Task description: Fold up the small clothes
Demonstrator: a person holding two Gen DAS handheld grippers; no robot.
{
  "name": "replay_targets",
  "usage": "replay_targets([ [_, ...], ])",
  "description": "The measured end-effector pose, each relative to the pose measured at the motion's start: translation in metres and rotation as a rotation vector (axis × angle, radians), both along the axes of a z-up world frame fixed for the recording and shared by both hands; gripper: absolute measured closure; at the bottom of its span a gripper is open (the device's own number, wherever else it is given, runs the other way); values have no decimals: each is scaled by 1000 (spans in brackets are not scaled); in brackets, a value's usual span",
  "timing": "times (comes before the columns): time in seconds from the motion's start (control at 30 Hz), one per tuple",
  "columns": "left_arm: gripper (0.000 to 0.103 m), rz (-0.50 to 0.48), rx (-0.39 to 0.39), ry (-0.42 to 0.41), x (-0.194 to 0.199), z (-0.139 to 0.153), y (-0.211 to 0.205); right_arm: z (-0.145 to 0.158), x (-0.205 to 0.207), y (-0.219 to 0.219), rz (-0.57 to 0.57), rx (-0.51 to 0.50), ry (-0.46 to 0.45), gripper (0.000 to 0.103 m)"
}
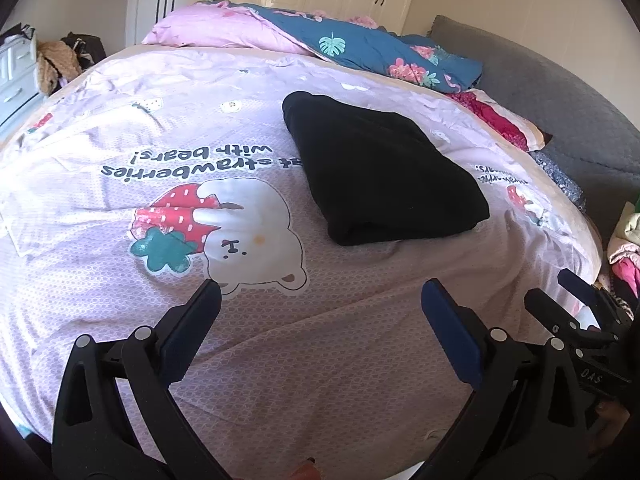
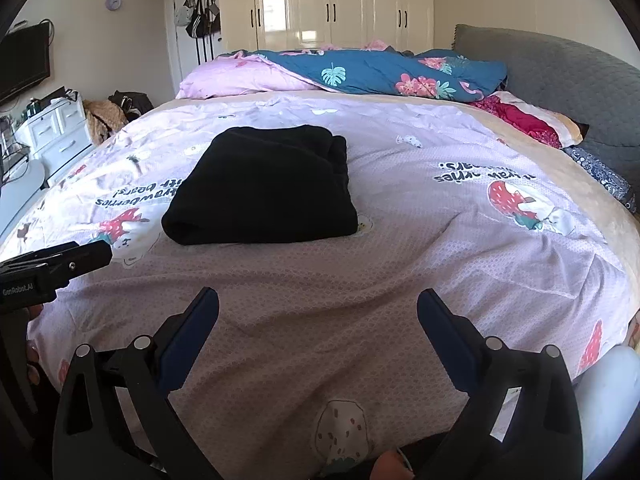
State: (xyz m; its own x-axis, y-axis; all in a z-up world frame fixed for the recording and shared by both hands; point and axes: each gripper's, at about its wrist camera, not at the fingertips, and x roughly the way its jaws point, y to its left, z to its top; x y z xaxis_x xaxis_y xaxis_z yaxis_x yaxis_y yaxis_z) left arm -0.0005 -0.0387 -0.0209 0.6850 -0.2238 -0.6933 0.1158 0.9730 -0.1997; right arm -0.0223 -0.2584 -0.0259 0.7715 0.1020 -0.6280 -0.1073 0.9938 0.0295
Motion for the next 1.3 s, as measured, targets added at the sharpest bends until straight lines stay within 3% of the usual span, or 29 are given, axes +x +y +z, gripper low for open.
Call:
replay_targets([
  [1.3,9,38,45,6,1,0,2,-2,0,-2,-12,9,6,4],
])
